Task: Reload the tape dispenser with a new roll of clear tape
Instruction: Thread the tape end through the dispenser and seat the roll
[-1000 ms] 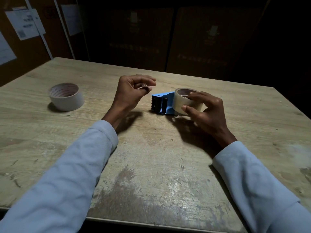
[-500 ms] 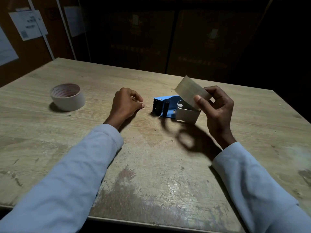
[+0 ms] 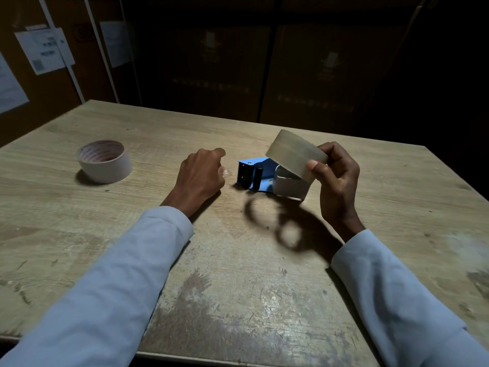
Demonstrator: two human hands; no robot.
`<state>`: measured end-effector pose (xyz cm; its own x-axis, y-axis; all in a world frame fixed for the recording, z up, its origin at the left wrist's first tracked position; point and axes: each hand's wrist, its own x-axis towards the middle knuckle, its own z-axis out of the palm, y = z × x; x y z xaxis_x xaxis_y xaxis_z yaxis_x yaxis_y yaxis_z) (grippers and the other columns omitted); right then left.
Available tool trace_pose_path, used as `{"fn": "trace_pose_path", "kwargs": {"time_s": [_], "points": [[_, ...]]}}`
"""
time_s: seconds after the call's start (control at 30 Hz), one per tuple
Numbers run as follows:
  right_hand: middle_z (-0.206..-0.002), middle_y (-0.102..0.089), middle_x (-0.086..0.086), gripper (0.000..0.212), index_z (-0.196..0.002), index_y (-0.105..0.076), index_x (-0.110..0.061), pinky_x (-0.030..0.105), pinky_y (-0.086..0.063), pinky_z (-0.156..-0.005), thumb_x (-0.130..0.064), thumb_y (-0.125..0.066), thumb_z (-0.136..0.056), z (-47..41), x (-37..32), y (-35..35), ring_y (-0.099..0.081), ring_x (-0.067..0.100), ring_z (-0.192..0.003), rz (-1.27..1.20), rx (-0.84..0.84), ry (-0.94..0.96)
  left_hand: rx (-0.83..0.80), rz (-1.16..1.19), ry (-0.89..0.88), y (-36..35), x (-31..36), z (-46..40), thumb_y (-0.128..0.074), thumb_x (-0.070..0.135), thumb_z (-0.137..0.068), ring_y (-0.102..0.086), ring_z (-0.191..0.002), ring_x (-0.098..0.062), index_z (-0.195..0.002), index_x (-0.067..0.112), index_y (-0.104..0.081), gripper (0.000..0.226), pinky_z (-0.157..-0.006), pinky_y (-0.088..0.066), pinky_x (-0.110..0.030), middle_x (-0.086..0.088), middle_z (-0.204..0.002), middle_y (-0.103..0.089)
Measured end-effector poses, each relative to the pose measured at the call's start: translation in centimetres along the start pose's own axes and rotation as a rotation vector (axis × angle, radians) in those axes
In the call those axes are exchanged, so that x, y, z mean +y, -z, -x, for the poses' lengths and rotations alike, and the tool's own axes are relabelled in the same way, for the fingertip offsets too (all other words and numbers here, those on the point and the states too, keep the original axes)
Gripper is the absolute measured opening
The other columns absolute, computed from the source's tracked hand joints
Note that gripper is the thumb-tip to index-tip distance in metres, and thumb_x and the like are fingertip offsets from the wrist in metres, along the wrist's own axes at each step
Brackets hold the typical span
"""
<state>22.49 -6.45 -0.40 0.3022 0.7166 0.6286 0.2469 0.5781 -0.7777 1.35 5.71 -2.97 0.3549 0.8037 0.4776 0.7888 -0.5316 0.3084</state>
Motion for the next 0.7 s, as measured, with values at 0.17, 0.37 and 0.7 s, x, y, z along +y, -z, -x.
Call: {"fn": "trace_pose_path", "kwargs": {"time_s": [0.17, 0.37, 0.7], "points": [[-0.062, -0.044, -0.014, 0.008, -0.065, -0.054, -0.029, 0.026, -0.029, -0.052, -0.029, -0.054, -0.074, -0.3, -0.4, -0.3, -0.037, 0.010, -0.059, -0.119, 0.039, -0.045, -0.034, 0.130, 0.055, -0.5, -0.2, -0.3, -0.077, 0.023, -0.084, -0.062, -0.085, -0.023, -0.090, 0.013, -0.077, 0.011, -0.066, -0.042, -0.031, -0.005, -0.097, -0.065], [-0.060, -0.041, -0.012, 0.013, -0.067, -0.048, -0.018, 0.027, -0.025, -0.051, -0.030, -0.051, -0.073, -0.2, -0.5, -0.9, -0.034, 0.011, -0.058, -0.179, 0.057, -0.071, -0.042, 0.234, 0.094, 0.4, 0.0, -0.3, -0.055, -0.008, -0.080, -0.069, -0.092, -0.025, -0.117, 0.013, -0.069, 0.044, -0.081, -0.056, -0.041, -0.004, -0.096, -0.075], [-0.066, -0.045, -0.013, 0.011, -0.066, -0.055, -0.031, 0.033, -0.027, -0.056, -0.029, -0.053, -0.076, -0.2, -0.1, -0.8, -0.038, 0.014, -0.065, -0.079, -0.011, -0.023, 0.129, 0.424, -0.079, 0.9, 1.2, -0.8, -0.065, 0.007, -0.090, -0.063, -0.097, -0.017, -0.102, 0.012, -0.073, 0.015, -0.077, -0.058, -0.039, -0.002, -0.107, -0.061]]}}
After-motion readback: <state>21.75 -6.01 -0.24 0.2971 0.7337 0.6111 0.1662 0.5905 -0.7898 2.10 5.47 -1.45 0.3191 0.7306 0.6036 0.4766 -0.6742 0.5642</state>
